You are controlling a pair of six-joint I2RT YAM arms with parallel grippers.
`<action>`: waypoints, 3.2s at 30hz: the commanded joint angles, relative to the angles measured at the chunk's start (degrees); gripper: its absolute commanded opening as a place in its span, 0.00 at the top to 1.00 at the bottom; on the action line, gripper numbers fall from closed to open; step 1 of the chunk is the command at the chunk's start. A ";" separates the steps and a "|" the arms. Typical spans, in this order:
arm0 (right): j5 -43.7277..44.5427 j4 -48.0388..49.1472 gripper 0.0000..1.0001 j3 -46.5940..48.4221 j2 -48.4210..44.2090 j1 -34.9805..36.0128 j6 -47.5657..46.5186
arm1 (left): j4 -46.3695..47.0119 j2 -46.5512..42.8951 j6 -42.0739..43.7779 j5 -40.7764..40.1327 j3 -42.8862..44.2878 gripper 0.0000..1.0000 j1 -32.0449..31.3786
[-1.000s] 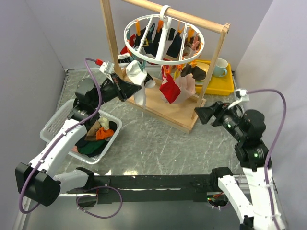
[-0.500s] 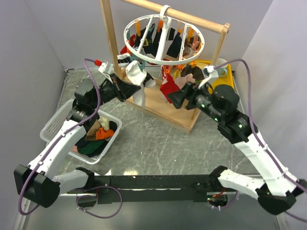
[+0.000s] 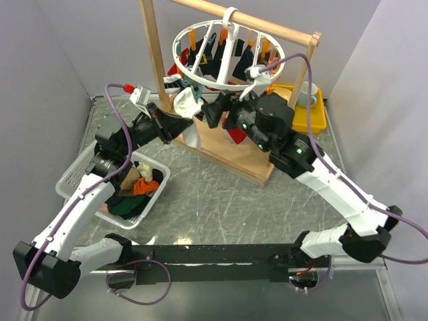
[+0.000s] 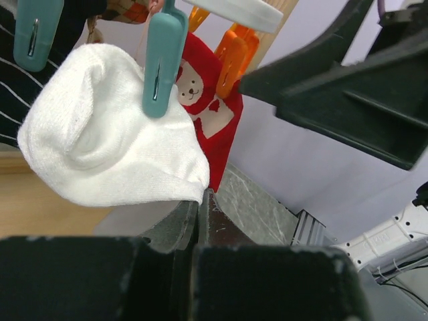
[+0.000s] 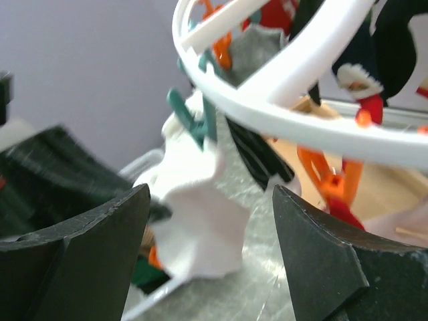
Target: Remove the socks clipped to the hanger
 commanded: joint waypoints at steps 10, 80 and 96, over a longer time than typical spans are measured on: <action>13.12 4.29 0.19 14.26 11.67 3.78 -2.81 | 0.47 -3.05 0.05 0.89 -0.90 0.99 -0.37; 31.50 10.89 0.24 11.01 12.11 10.03 -0.44 | -1.82 -4.63 3.48 -5.70 -1.07 0.99 -11.01; 23.85 10.09 0.77 3.64 5.97 6.16 3.61 | -5.07 -7.70 5.23 -6.75 -2.39 0.99 -11.53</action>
